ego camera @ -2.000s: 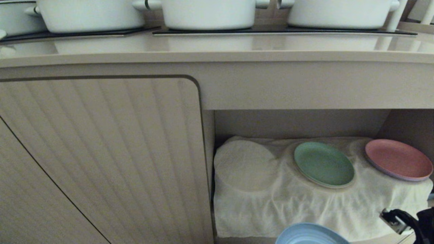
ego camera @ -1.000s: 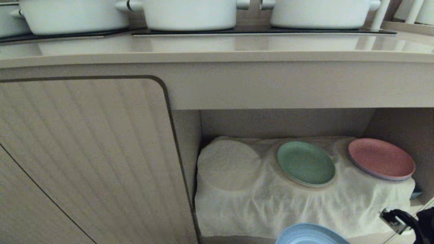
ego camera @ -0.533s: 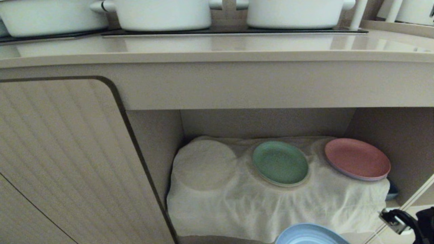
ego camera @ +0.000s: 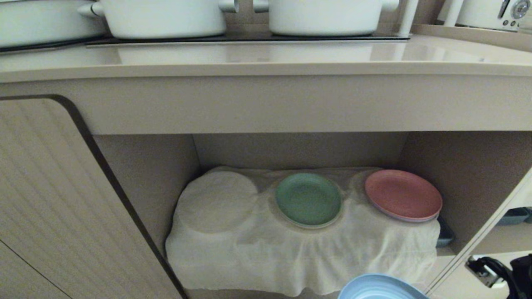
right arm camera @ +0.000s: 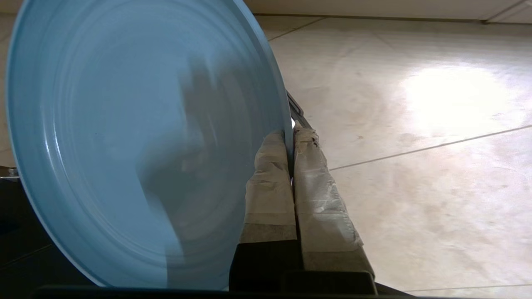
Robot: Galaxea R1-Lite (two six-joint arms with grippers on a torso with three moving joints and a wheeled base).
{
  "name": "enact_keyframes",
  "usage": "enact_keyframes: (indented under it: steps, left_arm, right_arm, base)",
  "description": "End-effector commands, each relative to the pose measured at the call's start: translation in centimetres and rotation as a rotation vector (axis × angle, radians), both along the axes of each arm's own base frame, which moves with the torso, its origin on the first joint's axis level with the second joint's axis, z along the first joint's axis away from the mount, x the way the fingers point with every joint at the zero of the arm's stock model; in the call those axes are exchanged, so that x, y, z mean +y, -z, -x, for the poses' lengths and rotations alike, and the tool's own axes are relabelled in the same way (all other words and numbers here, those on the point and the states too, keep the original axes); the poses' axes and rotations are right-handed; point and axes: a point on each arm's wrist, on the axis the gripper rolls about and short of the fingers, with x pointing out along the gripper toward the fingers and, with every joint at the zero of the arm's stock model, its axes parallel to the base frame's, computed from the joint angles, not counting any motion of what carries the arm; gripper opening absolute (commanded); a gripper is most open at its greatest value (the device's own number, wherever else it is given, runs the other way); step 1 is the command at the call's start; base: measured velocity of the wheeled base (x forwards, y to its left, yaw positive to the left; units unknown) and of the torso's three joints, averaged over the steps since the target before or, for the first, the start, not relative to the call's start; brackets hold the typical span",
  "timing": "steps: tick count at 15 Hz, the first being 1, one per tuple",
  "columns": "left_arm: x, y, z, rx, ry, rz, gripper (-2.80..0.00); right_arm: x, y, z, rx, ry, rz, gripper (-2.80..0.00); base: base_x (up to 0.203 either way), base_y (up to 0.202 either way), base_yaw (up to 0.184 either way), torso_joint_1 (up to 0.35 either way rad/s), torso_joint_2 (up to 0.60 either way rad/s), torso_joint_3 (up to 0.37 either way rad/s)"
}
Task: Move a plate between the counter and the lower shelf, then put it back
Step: Put the plate
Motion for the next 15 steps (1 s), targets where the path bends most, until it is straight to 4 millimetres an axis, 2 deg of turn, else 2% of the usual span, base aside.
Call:
enact_keyframes:
  steps: [1,7,15]
  left_arm:
    - [0.0,-0.01,0.01,-0.001,-0.001,0.001,-2.8]
    - [0.0,0.02,0.0,0.001,-0.001,0.003,-2.8]
    - [0.0,-0.02,0.01,-0.001,-0.001,0.006,-2.8]
  right_arm:
    - [0.0,0.03,0.03,0.003,0.0,-0.001,-2.8]
    - [-0.04,0.11,0.19,0.005,0.0,-0.001,-2.8]
    - [-0.16,0.37,0.75,0.014,0.001,-0.001,-2.8]
  base:
    - [0.0,-0.192,0.003,0.002,0.0,0.007]
    - [0.0,-0.172,0.0,0.004,0.0,0.003]
    - [0.0,0.0,0.0,0.0,0.0,0.0]
